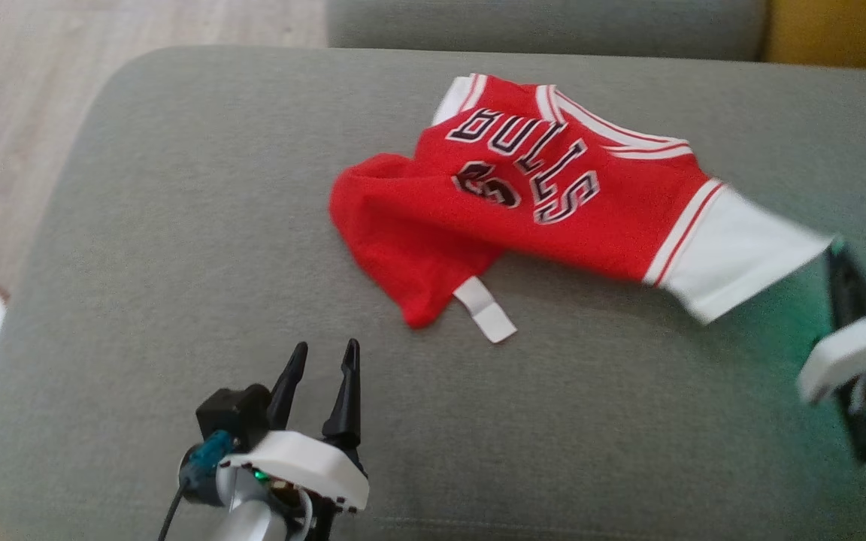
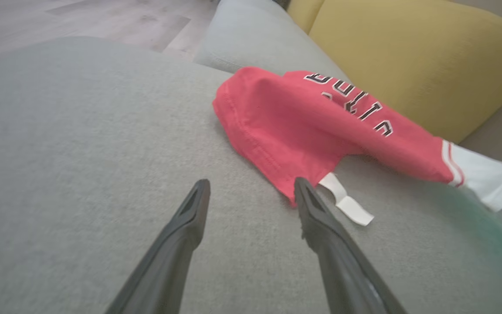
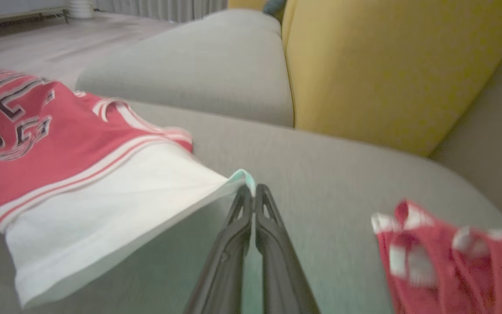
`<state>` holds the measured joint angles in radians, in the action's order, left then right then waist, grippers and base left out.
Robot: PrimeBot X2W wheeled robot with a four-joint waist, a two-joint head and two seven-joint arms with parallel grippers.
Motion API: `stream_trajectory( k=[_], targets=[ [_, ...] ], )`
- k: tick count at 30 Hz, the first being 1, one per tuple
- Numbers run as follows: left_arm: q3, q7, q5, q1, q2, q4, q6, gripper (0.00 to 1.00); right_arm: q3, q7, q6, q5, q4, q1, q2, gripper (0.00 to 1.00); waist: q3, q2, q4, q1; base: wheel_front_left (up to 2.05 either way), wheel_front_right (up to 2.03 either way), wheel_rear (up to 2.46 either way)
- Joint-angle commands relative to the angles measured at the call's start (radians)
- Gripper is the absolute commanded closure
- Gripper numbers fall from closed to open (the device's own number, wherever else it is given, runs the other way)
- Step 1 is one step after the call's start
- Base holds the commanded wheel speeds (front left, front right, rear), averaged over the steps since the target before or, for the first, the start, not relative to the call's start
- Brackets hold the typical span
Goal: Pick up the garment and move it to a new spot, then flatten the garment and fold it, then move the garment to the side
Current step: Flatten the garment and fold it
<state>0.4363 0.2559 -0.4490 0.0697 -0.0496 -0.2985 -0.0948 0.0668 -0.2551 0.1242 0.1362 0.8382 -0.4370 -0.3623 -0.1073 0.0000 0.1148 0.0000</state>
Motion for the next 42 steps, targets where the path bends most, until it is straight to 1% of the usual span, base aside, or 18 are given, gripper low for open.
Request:
stream_trajectory(
  k=[1, 2, 3, 4, 8, 11, 14, 16, 19, 22, 27, 28, 29, 30, 36, 41, 42],
  targets=[
    [-0.032, 0.006, 0.003, 0.047, -0.001, 0.025, 0.008, 0.0, -0.004, -0.007, 0.007, -0.014, -0.04, -0.006, 0.016, 1.0, -0.01, 0.0, -0.043, 0.0, 0.0, 0.0, 0.0],
    [-0.03, 0.006, 0.005, 0.051, -0.001, 0.021, 0.008, 0.0, -0.018, -0.007, 0.007, -0.021, -0.045, 0.018, 0.037, 0.67, -0.011, 0.0, -0.054, 0.0, 0.0, 0.0, 0.0],
    [-0.029, 0.006, 0.005, 0.055, -0.001, 0.018, 0.008, 0.0, -0.034, -0.007, 0.007, -0.025, -0.053, 0.035, 0.058, 0.19, -0.012, 0.0, -0.066, 0.0, 0.0, 0.0, 0.0],
    [-0.027, 0.006, 0.004, 0.059, -0.001, 0.014, 0.009, 0.0, -0.051, -0.007, 0.007, -0.032, -0.066, 0.048, 0.077, 0.0, -0.013, 0.0, -0.076, 0.0, 0.0, 0.0, 0.0],
    [-0.026, 0.006, -0.014, 0.07, -0.001, -0.01, 0.001, 0.0, -0.082, -0.007, 0.007, -0.068, -0.147, 0.093, 0.155, 0.0, -0.015, 0.0, -0.119, 0.0, 0.0, 0.0, 0.0],
    [-0.027, 0.006, -0.043, 0.084, -0.001, -0.034, -0.015, 0.0, -0.094, -0.007, 0.007, -0.081, -0.206, 0.125, 0.213, 0.0, -0.02, 0.0, -0.15, 0.0, 0.0, 0.0, 0.0],
    [-0.021, 0.006, -0.076, 0.111, -0.001, -0.068, -0.023, 0.0, -0.091, -0.007, 0.007, -0.085, -0.253, 0.142, 0.25, 0.0, -0.041, 0.0, -0.185, 0.0, 0.0, 0.0, 0.0],
    [-0.02, 0.006, -0.094, 0.135, -0.001, -0.089, -0.023, 0.0, -0.083, -0.007, 0.007, -0.079, -0.281, 0.145, 0.266, 0.0, -0.057, 0.0, -0.209, 0.0, 0.0, 0.0, 0.0],
    [-0.02, 0.006, -0.079, 0.166, -0.001, -0.142, -0.028, 0.0, -0.061, -0.007, 0.007, -0.067, -0.311, 0.141, 0.283, 0.0, -0.073, 0.0, -0.247, 0.0, 0.0, 0.0, 0.0],
    [-0.04, 0.006, -0.068, 0.184, -0.001, -0.193, -0.039, 0.0, -0.04, -0.007, 0.007, -0.054, -0.341, 0.137, 0.294, 0.0, -0.084, 0.0, -0.283, 0.0, 0.0, 0.0, 0.0],
    [-0.056, 0.006, -0.053, 0.202, -0.001, -0.267, -0.044, 0.0, -0.026, -0.007, 0.007, -0.038, -0.371, 0.134, 0.302, 0.0, -0.098, 0.0, -0.318, 0.0, 0.0, 0.0, 0.0],
    [-0.056, 0.006, -0.056, 0.206, -0.001, -0.276, -0.038, 0.25, -0.025, -0.007, 0.007, -0.036, -0.373, 0.134, 0.303, 0.0, -0.1, 0.0, -0.321, 0.0, 0.0, 0.0, 0.0],
    [-0.059, 0.006, -0.057, 0.209, -0.001, -0.279, -0.033, 0.69, -0.026, -0.007, 0.007, -0.034, -0.373, 0.135, 0.303, 0.0, -0.1, 0.0, -0.323, 0.0, 0.0, 0.0, 0.0],
    [-0.061, 0.006, -0.057, 0.21, -0.001, -0.279, -0.028, 1.0, -0.028, -0.007, 0.007, -0.032, -0.371, 0.136, 0.304, 0.0, -0.1, 0.0, -0.324, 0.0, 0.0, 0.0, 0.0],
    [-0.082, 0.006, -0.038, 0.175, -0.001, -0.237, -0.018, 1.0, -0.058, -0.007, 0.007, -0.028, -0.361, 0.161, 0.306, 0.0, -0.06, 0.0, -0.292, 0.0, 0.0, 0.0, 0.0],
    [-0.141, 0.006, 0.017, 0.142, -0.001, -0.163, -0.029, 1.0, -0.074, -0.007, 0.007, -0.023, -0.354, 0.188, 0.308, 0.0, -0.009, 0.0, -0.242, 0.0, 0.0, 0.0, 0.0],
    [-0.141, 0.006, 0.017, 0.142, -0.001, -0.163, -0.029, 1.0, -0.074, -0.007, 0.007, -0.023, -0.354, 0.188, 0.308, 0.0, -0.009, 0.0, -0.242, 0.0, 0.0, 0.0, 0.0]
  ],
)
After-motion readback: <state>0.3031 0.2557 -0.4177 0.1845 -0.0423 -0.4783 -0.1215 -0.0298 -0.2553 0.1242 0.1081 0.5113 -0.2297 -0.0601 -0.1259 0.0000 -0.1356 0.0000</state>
